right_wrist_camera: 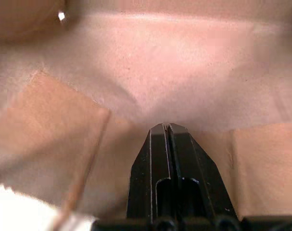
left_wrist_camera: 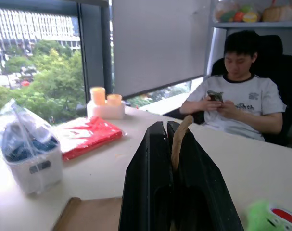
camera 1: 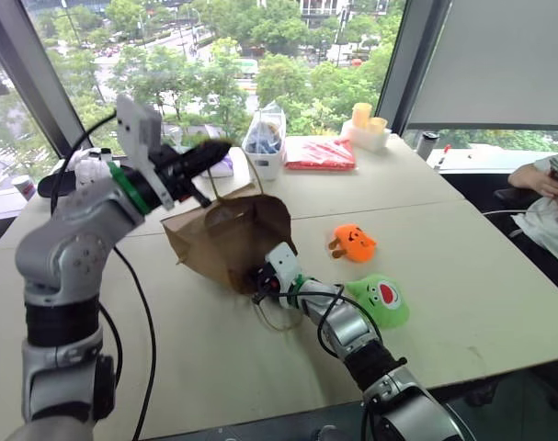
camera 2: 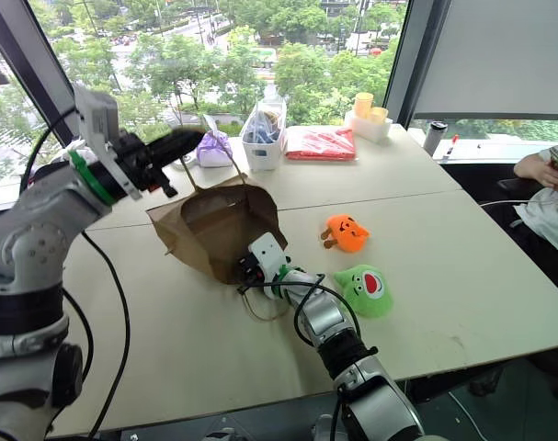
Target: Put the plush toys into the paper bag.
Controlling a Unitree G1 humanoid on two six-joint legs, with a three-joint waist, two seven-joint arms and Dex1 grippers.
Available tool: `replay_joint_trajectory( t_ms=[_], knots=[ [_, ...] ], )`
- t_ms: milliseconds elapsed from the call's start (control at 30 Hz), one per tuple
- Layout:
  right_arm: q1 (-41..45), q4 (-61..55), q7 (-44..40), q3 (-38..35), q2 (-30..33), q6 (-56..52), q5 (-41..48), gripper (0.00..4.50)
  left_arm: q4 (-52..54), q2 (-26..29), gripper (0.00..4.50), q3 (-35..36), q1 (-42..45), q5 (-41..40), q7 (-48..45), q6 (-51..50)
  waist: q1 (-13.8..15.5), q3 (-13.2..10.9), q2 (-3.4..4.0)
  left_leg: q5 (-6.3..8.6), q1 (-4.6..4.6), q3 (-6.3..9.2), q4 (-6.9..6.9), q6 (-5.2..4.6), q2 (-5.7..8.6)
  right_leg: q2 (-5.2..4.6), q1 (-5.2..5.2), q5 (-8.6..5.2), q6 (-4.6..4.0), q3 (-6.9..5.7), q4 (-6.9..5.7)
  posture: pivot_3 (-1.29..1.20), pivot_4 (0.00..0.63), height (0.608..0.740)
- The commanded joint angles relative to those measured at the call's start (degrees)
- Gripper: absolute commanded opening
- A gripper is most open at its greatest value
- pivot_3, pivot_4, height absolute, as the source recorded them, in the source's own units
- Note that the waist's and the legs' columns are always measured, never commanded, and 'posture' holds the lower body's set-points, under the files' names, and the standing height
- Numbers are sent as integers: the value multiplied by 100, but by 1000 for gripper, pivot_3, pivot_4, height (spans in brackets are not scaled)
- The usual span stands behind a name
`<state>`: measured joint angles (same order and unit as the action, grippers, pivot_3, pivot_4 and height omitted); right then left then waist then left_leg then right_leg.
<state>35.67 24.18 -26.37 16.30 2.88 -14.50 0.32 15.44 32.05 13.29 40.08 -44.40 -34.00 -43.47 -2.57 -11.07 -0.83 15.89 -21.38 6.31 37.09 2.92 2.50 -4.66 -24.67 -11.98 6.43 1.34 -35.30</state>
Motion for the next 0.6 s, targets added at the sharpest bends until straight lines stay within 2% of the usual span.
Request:
replay_joint_trajectory(
  t_ms=[33,167,333,367,400,467,533,600],
  knots=[
    [-132,-831,-175,-245,165,-388,215,0,554,-161,50,-224,-556,-86,-17,45,10,0,0,0,0,1,2,0,0,0,0,0,0,-1,-3,0,150,740],
    [-364,-2200,-540,-494,534,-1188,647,0,771,-277,50,-558,-1250,154,-123,246,20,-1,0,0,-4,2,5,0,0,0,-1,0,0,0,-4,0,150,740],
    [-1022,-4505,-1249,-1130,1903,-2521,1444,0,940,-259,50,-643,-1602,179,-241,397,100,-1,0,0,-7,3,5,-1,0,0,1,-1,-1,-3,1,0,150,740],
    [-1135,-4794,-1364,-1303,2118,-2697,1649,516,953,-244,0,-633,-1635,175,-265,414,138,-1,1,1,-7,3,6,-1,0,0,2,-1,-1,-3,4,0,150,740],
    [-1242,-5047,-1484,-1523,2363,-2869,1865,822,959,-217,0,-621,-1661,175,-298,431,155,0,0,1,-7,0,6,-2,0,0,4,-1,-1,-2,8,0,150,740],
    [-1400,-5362,-1661,-1874,2849,-3096,2089,1863,961,-164,0,-594,-1691,153,-355,445,163,-1,1,1,-3,-2,7,-3,-1,0,9,-1,-1,-3,11,0,150,740],
    [-1507,-5452,-1720,-2056,3354,-3302,2093,2777,958,-131,0,-579,-1701,130,-409,447,159,-1,1,1,-1,-4,7,-3,-3,1,11,-2,-1,-2,12,0,150,740],
    [-1611,-5327,-1638,-2084,3737,-3400,1937,3935,952,-103,0,-599,-1690,129,-456,451,171,0,0,1,-2,-7,10,-4,-4,1,13,-3,-2,-2,13,0,150,740]
  ],
)
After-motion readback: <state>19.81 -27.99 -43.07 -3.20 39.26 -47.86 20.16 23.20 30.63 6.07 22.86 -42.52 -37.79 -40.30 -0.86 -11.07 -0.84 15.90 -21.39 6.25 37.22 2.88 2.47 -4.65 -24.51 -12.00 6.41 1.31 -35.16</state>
